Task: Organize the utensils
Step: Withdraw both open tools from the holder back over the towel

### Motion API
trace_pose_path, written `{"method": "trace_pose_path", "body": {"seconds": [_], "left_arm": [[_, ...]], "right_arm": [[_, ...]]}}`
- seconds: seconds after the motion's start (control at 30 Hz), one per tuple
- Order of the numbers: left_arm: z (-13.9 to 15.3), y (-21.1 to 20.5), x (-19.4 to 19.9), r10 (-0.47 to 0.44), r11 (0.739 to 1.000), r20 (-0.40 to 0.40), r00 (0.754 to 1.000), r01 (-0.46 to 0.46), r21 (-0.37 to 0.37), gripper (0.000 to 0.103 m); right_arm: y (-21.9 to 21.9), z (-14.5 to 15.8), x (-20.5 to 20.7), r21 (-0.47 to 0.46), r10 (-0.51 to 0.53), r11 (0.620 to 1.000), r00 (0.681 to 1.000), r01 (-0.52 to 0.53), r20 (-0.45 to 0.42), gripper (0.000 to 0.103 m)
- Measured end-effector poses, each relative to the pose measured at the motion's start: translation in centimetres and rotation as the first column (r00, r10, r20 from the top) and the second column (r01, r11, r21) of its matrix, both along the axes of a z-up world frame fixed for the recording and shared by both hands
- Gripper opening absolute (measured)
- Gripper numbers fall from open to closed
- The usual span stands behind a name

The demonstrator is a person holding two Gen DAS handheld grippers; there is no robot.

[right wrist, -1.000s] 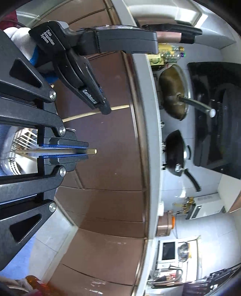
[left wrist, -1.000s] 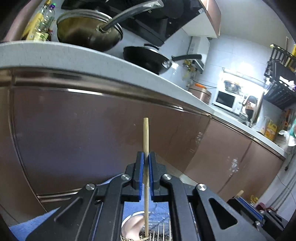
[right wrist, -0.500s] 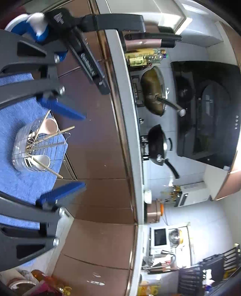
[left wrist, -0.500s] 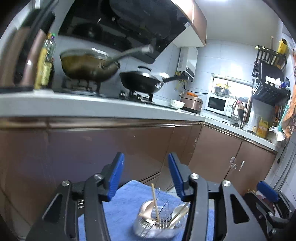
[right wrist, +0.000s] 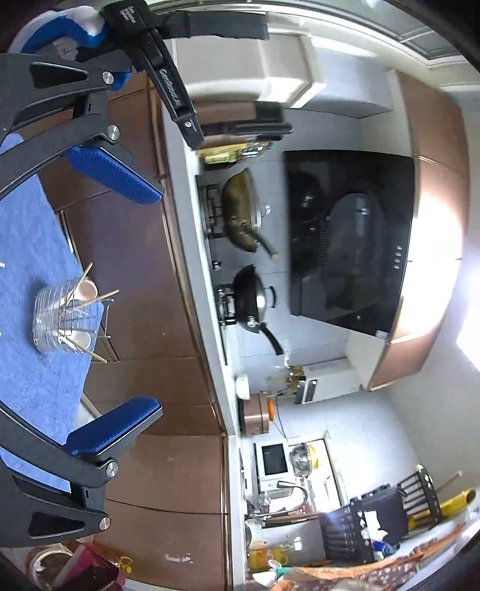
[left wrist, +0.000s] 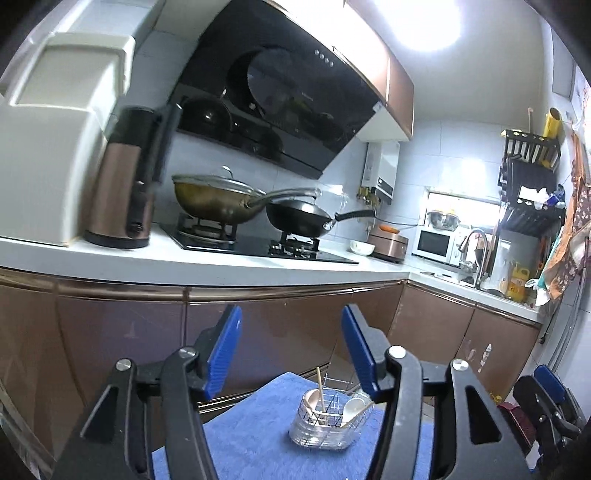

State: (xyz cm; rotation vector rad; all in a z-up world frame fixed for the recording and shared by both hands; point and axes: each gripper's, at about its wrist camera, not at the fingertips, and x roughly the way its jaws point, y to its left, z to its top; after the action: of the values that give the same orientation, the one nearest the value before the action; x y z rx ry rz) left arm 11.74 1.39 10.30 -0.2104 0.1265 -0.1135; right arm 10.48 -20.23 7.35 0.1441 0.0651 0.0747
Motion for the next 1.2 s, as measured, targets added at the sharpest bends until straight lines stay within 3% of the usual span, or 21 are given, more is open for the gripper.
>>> {"method": "trace_pose_path", "body": {"seconds": [0.2,0.53,0.7,0.83,1.03,1.2], "left_arm": [[0.0,0.1,-4.2,0.016,1.0,0.022,1.0,-0.016,0.0,0.056],[-1.2,-0.8,-7.9,0.0,1.0,0.041,0.999,-0.001,0.019,0.059],[-1.9,-0.5,-8.2,0.011,0.999,0.017,1.0,-0.011,0.031,0.06],[-2.5,0.2,-8.1,0.002,1.0,-0.002,1.0,-0.002,-0.005,0.063],[-3.4,-0.1,-6.9,-0.019,1.0,-0.032,0.999,0.019,0.0,0.063],[-4.9,-0.3,-4.8,-0.041,0.999,-0.111,0.993,0.04,-0.008,0.063]], "right_arm": [[1.2,0.1,-3.6,0.0,-0.016,1.0,1.0,0.016,0.027,0.103],[2.4,-0.2,-6.7,-0.067,-0.038,0.997,0.997,0.042,0.061,0.103],[2.0,-0.4,-7.6,-0.047,-0.054,0.997,0.995,0.057,0.079,0.103],[1.4,-0.7,-7.6,-0.031,-0.059,0.998,0.995,0.062,0.08,0.103],[0.7,-2.2,-5.9,-0.022,-0.072,0.997,0.997,0.072,0.012,0.103],[-0.3,-3.9,-4.0,-0.005,-0.086,0.996,0.994,0.086,-0.067,0.103]]}}
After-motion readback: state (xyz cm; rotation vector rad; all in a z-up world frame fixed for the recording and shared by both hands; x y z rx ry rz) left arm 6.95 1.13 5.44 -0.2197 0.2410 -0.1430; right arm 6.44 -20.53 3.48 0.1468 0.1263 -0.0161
